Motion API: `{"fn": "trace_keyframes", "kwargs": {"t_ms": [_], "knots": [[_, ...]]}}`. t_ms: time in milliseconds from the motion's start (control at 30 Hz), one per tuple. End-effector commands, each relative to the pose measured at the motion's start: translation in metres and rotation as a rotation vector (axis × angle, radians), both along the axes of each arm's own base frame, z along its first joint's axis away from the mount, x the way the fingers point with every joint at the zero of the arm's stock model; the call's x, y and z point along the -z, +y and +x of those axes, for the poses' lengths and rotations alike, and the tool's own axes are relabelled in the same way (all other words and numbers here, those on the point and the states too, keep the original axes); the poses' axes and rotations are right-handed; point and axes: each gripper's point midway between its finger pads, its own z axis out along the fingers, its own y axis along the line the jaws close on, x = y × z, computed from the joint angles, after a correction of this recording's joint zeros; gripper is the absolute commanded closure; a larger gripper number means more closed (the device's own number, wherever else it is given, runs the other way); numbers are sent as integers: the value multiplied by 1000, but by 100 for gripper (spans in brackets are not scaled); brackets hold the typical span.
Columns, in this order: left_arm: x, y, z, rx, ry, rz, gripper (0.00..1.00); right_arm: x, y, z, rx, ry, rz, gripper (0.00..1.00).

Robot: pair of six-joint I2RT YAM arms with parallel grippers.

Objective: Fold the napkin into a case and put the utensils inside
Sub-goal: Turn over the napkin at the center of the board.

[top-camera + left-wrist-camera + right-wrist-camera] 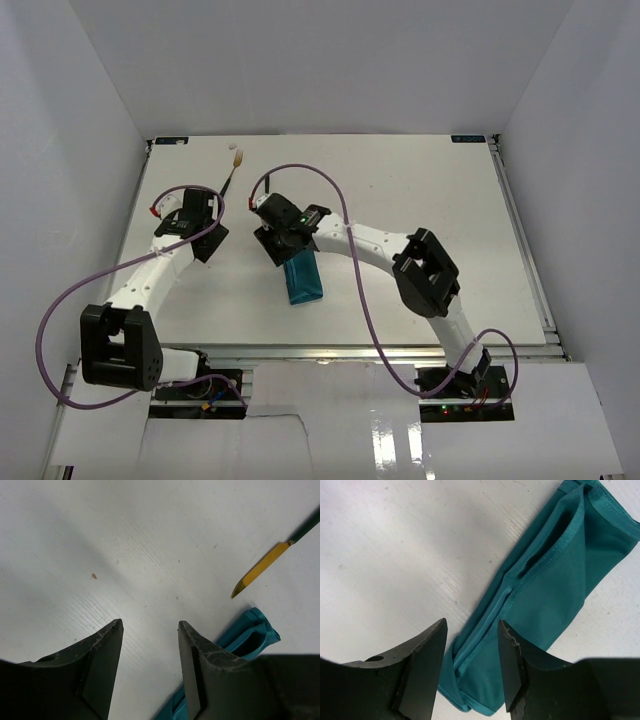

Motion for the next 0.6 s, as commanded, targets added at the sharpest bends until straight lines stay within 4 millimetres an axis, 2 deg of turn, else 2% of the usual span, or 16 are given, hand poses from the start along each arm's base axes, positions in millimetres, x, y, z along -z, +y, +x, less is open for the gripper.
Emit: {"fn": "trace_keyframes", "kwargs": {"t_ms": [0,67,167,367,567], "knots": [[-4,-1,-3,-35,-13,-29,41,12,-13,6,96,-31,-140,48],[-3,-1,-3,-36,-12,-34,44,23,-13,5,103,-22,-174,48],[0,-3,-3,-30,-8,-40,44,31,-15,4,118,-25,-215,48],[3,-5,1,-21,-5,-49,47,34,-10,-1,97,-57,-244,47],[5,-8,3,-8,-4,-59,50,46,2,-15,31,-41,-257,46]]}}
